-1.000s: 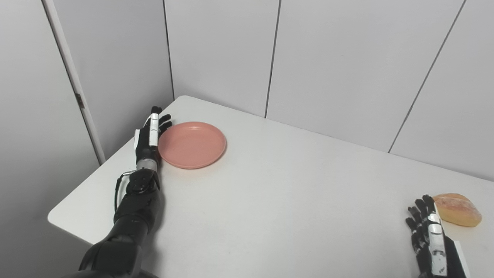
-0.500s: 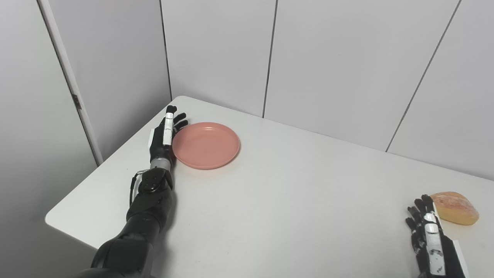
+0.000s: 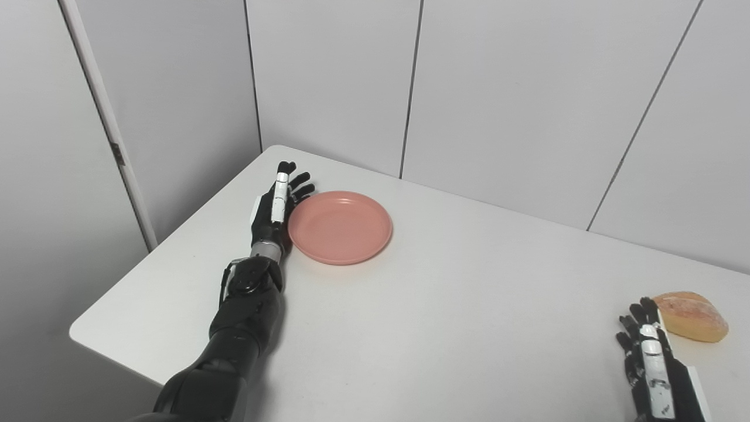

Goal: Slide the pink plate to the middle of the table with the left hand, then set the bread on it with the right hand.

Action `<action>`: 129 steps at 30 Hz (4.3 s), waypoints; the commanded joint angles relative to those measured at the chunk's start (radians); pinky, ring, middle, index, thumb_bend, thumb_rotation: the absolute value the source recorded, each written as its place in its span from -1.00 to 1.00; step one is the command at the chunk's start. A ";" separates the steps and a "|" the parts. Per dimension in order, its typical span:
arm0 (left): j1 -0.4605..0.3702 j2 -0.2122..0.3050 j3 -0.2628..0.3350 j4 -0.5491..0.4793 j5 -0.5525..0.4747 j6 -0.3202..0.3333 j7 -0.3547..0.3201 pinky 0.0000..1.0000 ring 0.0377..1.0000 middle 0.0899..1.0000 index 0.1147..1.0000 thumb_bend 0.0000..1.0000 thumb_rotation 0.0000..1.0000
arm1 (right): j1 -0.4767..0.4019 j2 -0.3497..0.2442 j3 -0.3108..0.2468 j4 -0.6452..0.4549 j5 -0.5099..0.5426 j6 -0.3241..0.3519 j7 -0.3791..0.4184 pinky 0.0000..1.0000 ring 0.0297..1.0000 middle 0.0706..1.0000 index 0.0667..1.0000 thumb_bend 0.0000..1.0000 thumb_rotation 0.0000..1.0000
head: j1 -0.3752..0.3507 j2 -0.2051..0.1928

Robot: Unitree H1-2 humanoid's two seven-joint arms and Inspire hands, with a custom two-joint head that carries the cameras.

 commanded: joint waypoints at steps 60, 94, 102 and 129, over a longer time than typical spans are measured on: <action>0.095 -0.116 -0.125 -0.426 0.034 0.244 -0.030 0.60 0.52 0.58 0.69 0.59 0.87 | -0.075 0.047 0.006 0.027 -0.058 -0.078 -0.049 1.00 0.98 0.98 1.00 0.28 0.67 | -0.306 0.183; 0.083 -0.169 -0.199 -0.432 0.069 0.290 -0.056 0.60 0.56 0.64 0.73 0.52 0.86 | -0.090 0.095 0.028 0.050 -0.112 -0.090 -0.095 1.00 1.00 0.98 1.00 0.18 0.74 | -0.466 0.176; 0.082 -0.191 -0.206 -0.447 0.079 0.291 -0.053 0.59 0.55 0.64 0.74 0.56 0.87 | -0.085 0.095 0.031 0.036 -0.120 -0.078 -0.103 1.00 0.99 0.97 0.99 0.22 0.75 | -0.464 0.185; 0.117 -0.305 -0.261 -0.486 0.100 0.299 -0.055 0.65 0.59 0.62 0.74 0.56 0.92 | -0.087 0.102 0.039 0.028 -0.127 -0.054 -0.111 1.00 1.00 1.00 1.00 0.23 0.76 | -0.485 0.198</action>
